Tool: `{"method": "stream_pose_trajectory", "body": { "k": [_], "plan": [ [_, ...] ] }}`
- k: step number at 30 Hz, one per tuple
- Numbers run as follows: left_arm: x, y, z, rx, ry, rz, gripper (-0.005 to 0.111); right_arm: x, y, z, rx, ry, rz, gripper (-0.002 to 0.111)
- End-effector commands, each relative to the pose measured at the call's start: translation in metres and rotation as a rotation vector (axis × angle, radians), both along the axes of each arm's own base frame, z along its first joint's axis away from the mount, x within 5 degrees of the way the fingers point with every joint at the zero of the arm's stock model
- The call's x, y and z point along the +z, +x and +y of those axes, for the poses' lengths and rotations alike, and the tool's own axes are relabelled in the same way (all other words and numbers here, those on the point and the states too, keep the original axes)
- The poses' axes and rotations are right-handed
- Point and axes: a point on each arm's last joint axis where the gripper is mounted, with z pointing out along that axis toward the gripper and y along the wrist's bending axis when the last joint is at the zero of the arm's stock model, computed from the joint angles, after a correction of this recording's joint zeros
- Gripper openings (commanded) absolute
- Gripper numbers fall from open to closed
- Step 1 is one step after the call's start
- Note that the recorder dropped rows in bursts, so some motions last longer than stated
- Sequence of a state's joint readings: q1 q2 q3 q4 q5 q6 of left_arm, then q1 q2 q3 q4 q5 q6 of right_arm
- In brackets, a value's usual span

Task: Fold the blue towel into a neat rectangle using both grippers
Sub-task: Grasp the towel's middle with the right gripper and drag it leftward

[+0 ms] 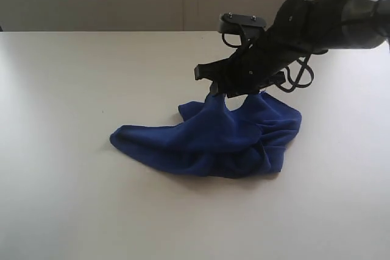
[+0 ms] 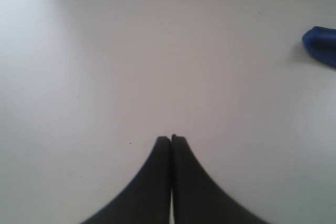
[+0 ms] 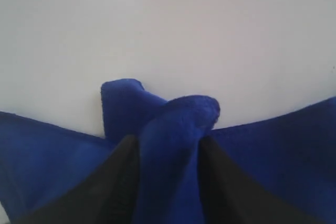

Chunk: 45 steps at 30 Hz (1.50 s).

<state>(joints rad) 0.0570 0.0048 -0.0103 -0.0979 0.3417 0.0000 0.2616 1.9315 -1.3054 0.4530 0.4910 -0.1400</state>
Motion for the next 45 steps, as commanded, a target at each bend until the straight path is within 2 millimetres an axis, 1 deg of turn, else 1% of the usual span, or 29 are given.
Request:
{"method": "stream_pose_trajectory", "body": {
  "k": [1,3,5,6,12,16,18,20,24,26,29,31,33,35,37,39,41,44,45],
  "plan": [
    [-0.005,-0.001,0.0,0.0,-0.008,0.023,0.0,-0.005,0.004,-0.002,-0.03,0.004,-0.013,0.032],
    [-0.005,-0.001,0.0,0.0,-0.008,0.023,0.0,-0.003,0.005,-0.002,-0.036,0.006,-0.033,0.02],
    [-0.005,-0.001,0.0,0.0,-0.008,0.023,0.0,0.005,0.006,-0.003,-0.043,0.011,-0.067,0.006],
    [-0.005,-0.001,0.0,0.0,-0.008,0.023,0.0,0.009,0.005,-0.003,-0.046,0.014,-0.083,0.001],
    [-0.005,-0.001,0.0,0.0,-0.008,0.023,0.0,0.054,-0.003,-0.005,-0.023,0.02,-0.221,0.0],
    [-0.005,-0.001,0.0,0.0,-0.008,0.023,0.0,0.087,-0.017,0.002,0.037,0.025,-0.318,0.0],
    [-0.005,-0.001,0.0,0.0,-0.008,0.023,0.0,0.099,-0.025,0.012,0.089,0.025,-0.368,0.0],
    [-0.005,-0.001,0.0,0.0,-0.008,0.023,0.0,0.111,-0.034,0.026,0.167,0.016,-0.435,0.0],
    [-0.005,-0.001,0.0,0.0,-0.008,0.023,0.0,0.122,-0.05,0.064,0.358,-0.042,-0.588,0.0],
    [-0.005,-0.001,0.0,0.0,-0.008,0.023,0.0,0.12,-0.055,0.083,0.406,-0.064,-0.654,0.0],
    [-0.005,-0.001,0.0,0.0,-0.008,0.023,0.0,0.112,-0.054,0.107,0.396,-0.073,-0.737,0.0],
    [-0.005,-0.001,0.0,0.0,-0.008,0.023,0.0,0.099,-0.05,0.121,0.392,-0.081,-0.754,0.0],
    [-0.005,-0.001,0.0,0.0,-0.008,0.023,0.0,0.082,-0.046,0.136,0.413,-0.084,-0.729,0.0],
    [-0.005,-0.001,0.0,0.0,-0.008,0.023,0.0,0.061,-0.04,0.151,0.448,-0.091,-0.685,0.0],
    [-0.005,-0.001,0.0,0.0,-0.008,0.023,0.0,0.046,-0.035,0.161,0.478,-0.095,-0.645,0.003],
    [-0.005,-0.001,0.0,0.0,-0.008,0.023,0.0,0.037,-0.031,0.168,0.494,-0.078,-0.595,0.011],
    [-0.005,-0.001,0.0,0.0,-0.008,0.023,0.0,0.035,-0.028,0.173,0.499,-0.048,-0.551,0.026],
    [-0.005,-0.001,0.0,0.0,-0.008,0.023,0.0,0.043,-0.028,0.177,0.521,-0.03,-0.542,0.048],
    [-0.005,-0.001,0.0,0.0,-0.008,0.023,0.0,0.049,-0.029,0.177,0.525,-0.024,-0.547,0.053]
  ]
}}
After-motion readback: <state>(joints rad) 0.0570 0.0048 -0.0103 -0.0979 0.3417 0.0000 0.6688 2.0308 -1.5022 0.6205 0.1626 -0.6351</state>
